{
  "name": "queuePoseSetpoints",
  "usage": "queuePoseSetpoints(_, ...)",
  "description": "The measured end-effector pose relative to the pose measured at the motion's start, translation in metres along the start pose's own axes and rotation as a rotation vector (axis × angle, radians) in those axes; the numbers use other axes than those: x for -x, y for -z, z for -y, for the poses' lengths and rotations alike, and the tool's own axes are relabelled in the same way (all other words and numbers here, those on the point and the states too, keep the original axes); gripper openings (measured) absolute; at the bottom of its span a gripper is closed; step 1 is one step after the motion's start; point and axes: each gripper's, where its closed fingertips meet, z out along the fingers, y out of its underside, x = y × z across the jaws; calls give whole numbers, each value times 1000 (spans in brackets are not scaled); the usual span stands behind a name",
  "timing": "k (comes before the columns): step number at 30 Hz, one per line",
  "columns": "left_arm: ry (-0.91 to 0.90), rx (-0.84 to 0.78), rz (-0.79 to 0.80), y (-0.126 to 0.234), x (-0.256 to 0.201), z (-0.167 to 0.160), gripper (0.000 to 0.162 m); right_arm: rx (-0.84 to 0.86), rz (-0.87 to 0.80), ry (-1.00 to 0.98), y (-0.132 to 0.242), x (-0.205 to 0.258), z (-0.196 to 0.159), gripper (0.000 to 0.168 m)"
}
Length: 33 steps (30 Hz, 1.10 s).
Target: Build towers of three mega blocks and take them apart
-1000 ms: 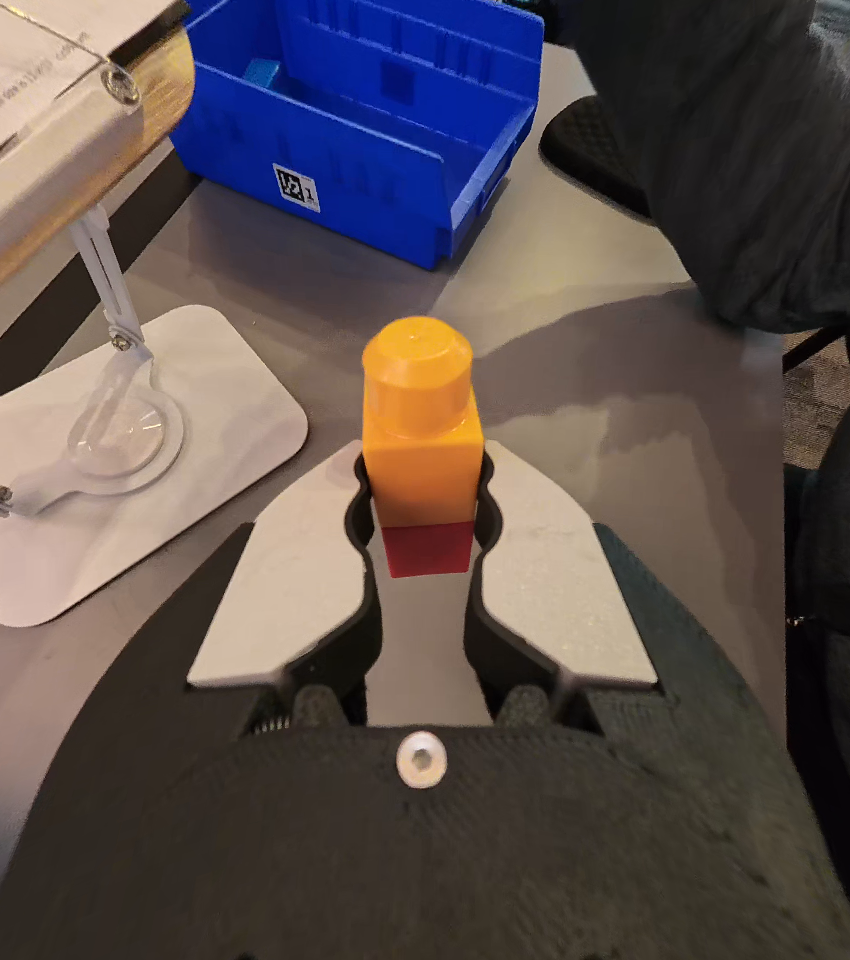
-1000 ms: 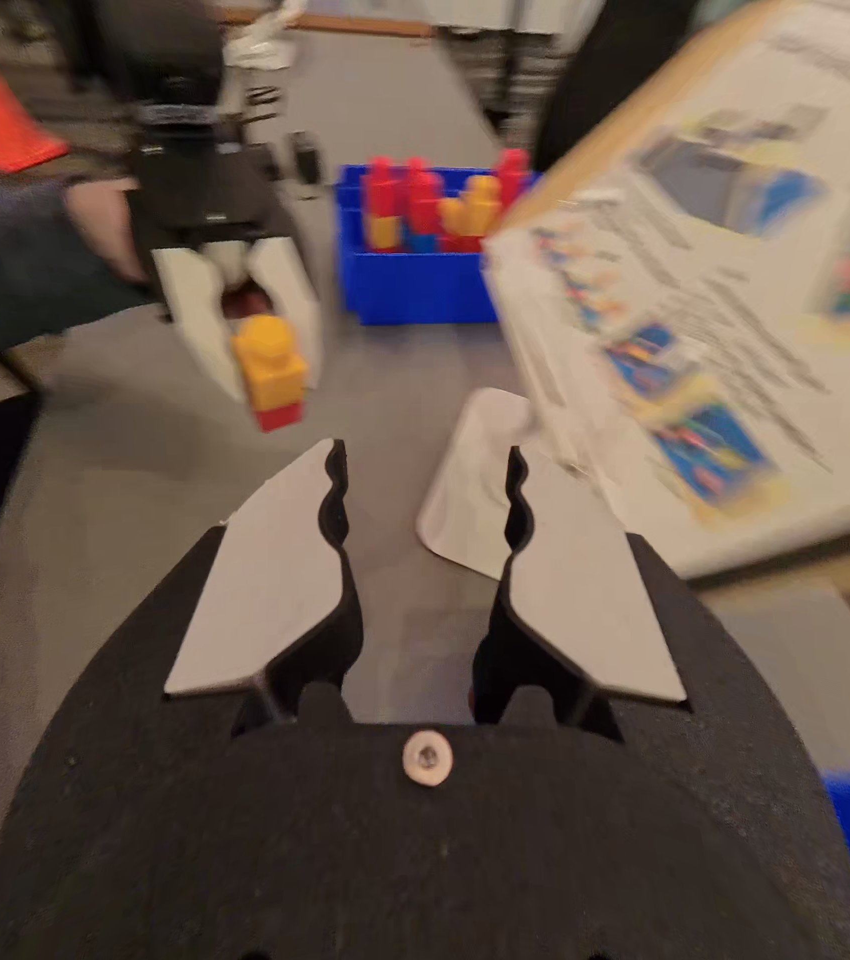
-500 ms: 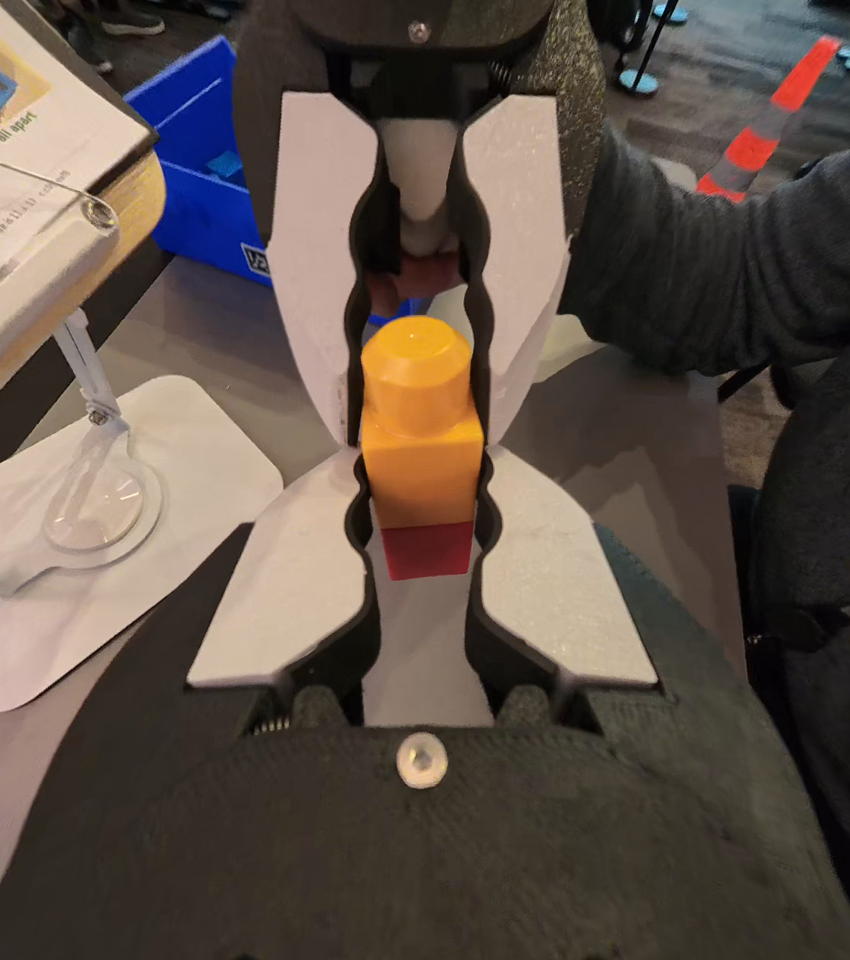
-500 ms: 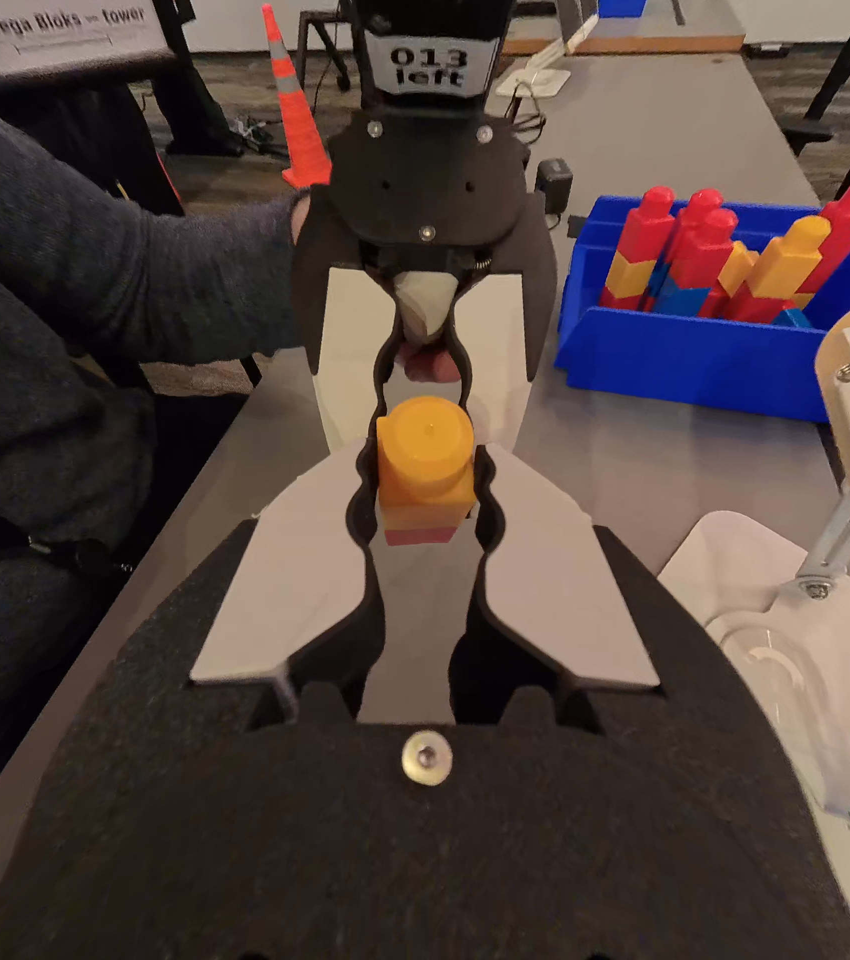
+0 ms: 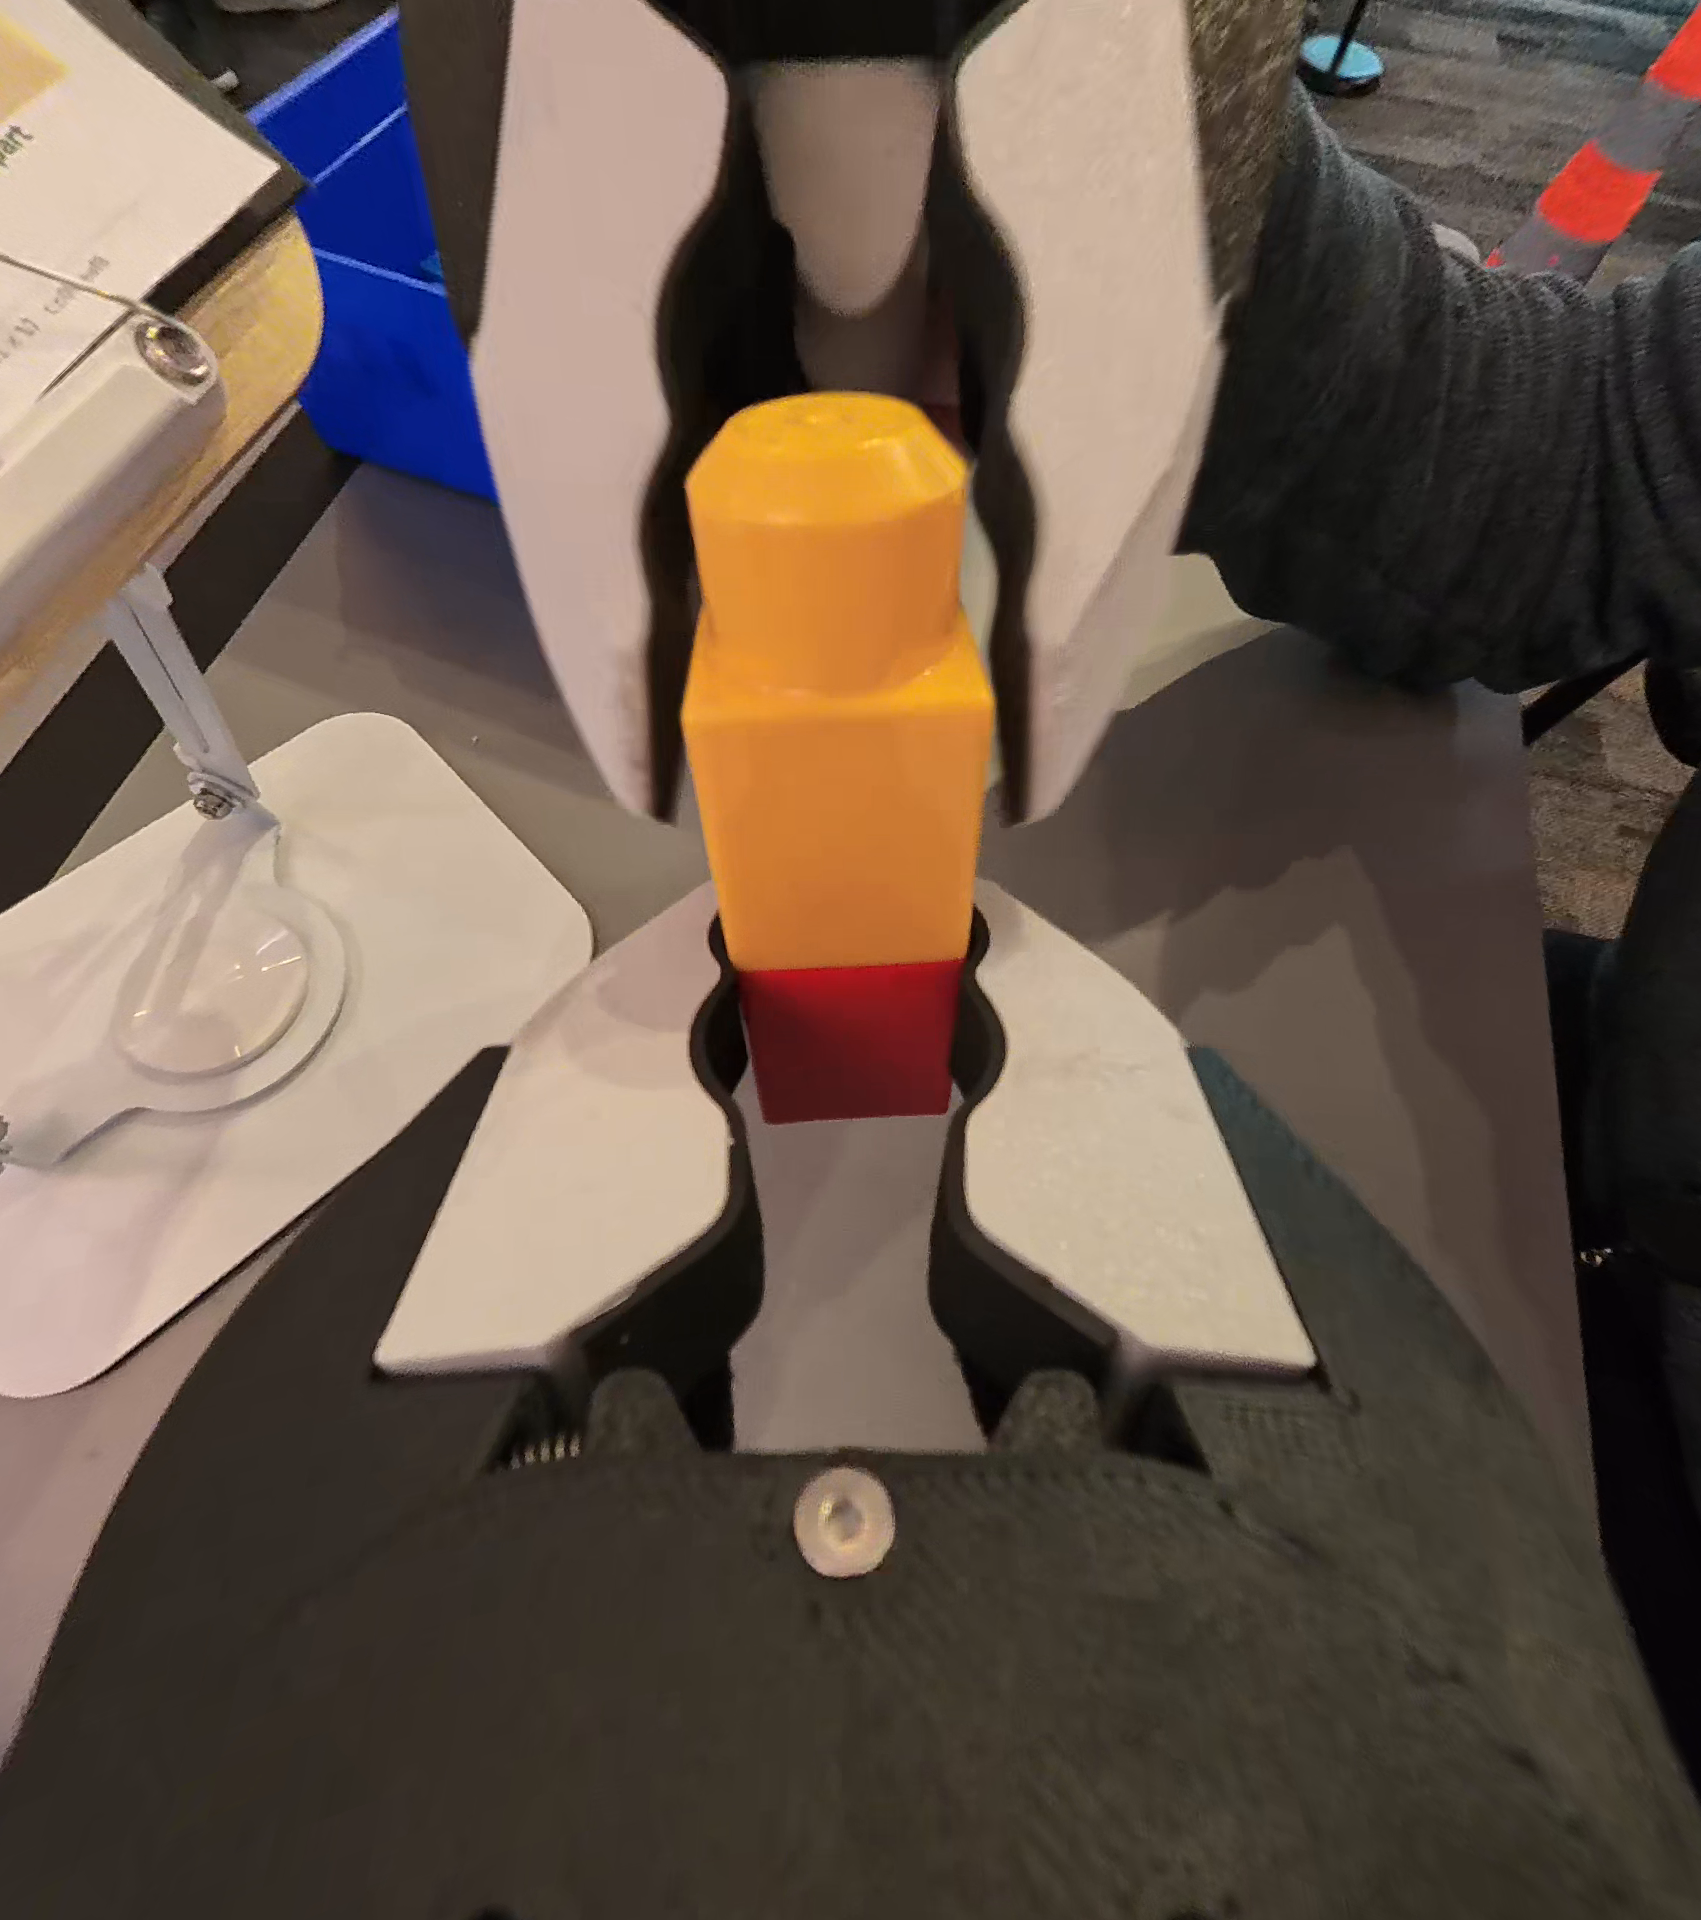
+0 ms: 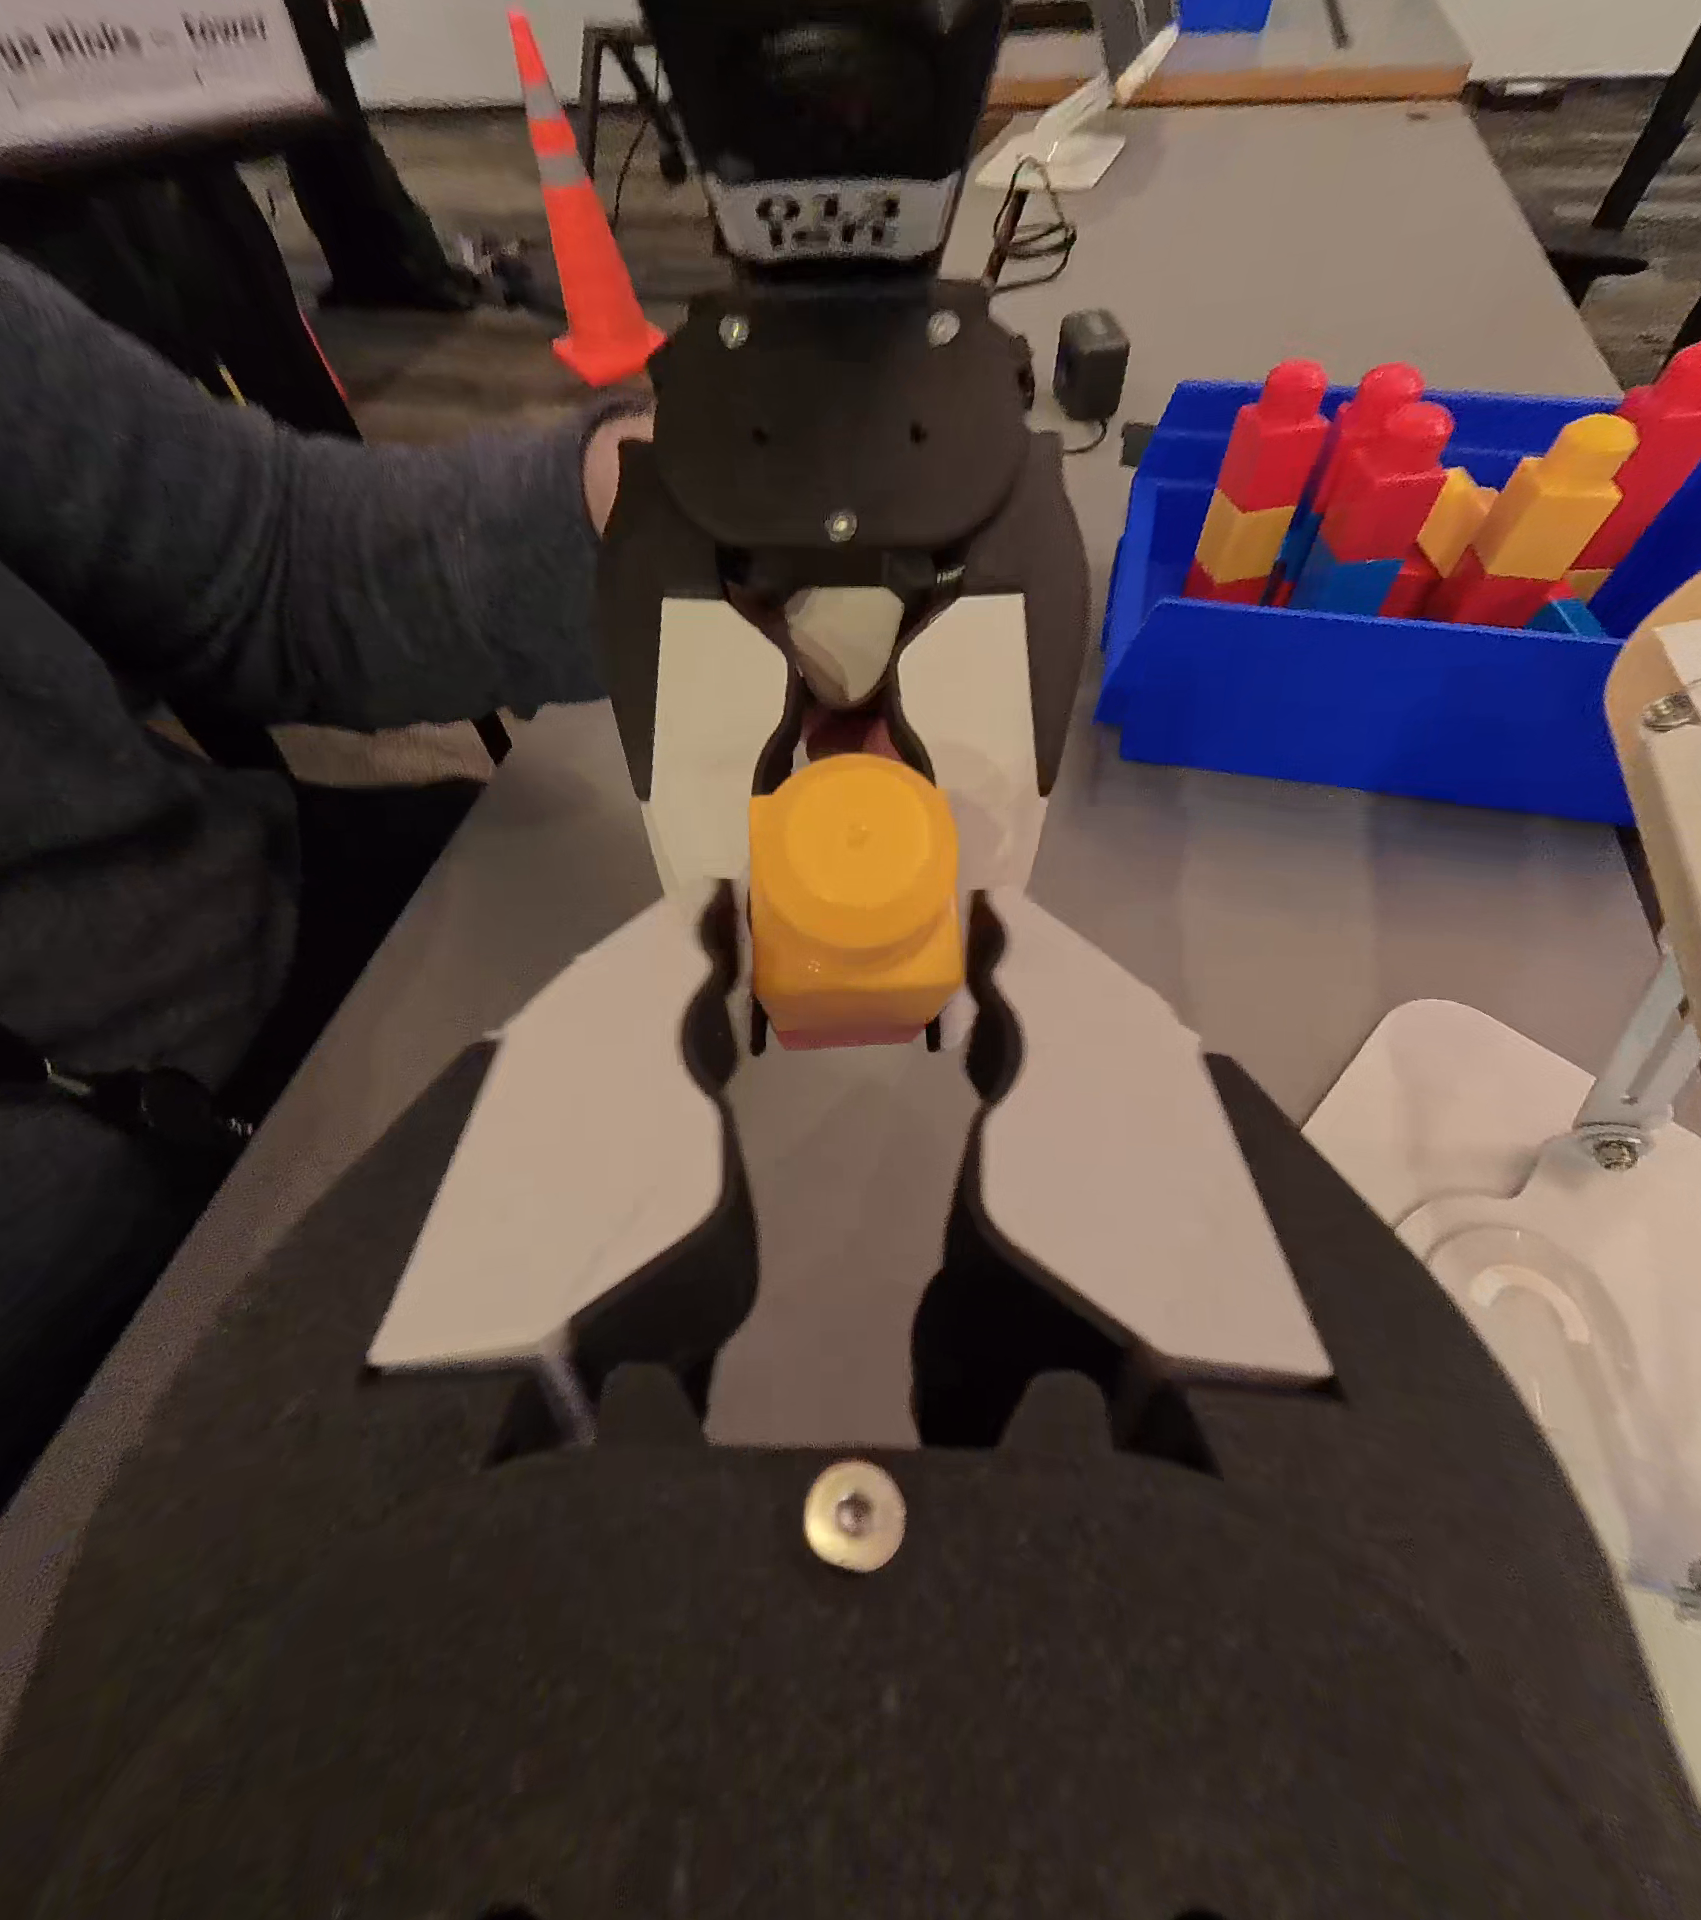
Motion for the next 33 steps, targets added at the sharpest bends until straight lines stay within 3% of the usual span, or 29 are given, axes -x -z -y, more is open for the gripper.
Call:
queuePoseSetpoints(7,26,-43,-19,3,-3,8,36,-21,-30,21,8,1,11,36)
queuePoseSetpoints(10,33,27,-3,1,-4,-8,36,-182,-121,-18,45,-11,36,36)
queuePoseSetpoints(14,36,3,29,12,-1,-8,36,-140,-424,-15,123,-42,25,37)
queuePoseSetpoints(16,61,-23,14,15,0,-7,36,-102,-623,-72,172,-66,4,36)
queuePoseSetpoints(20,70,-24,8,12,1,-9,36,18,-812,-320,239,-102,-77,36)
queuePoseSetpoints(24,74,-30,11,9,1,-9,36,76,-815,-556,262,-120,-151,38)
queuePoseSetpoints(27,87,-31,17,7,4,-10,36,132,-908,-673,278,-133,-186,64)
queuePoseSetpoints(30,92,-35,22,6,7,-8,36,163,-975,-611,286,-132,-174,59)
queuePoseSetpoints(33,80,-60,53,6,11,-1,36,71,-899,-411,263,-115,-108,55)
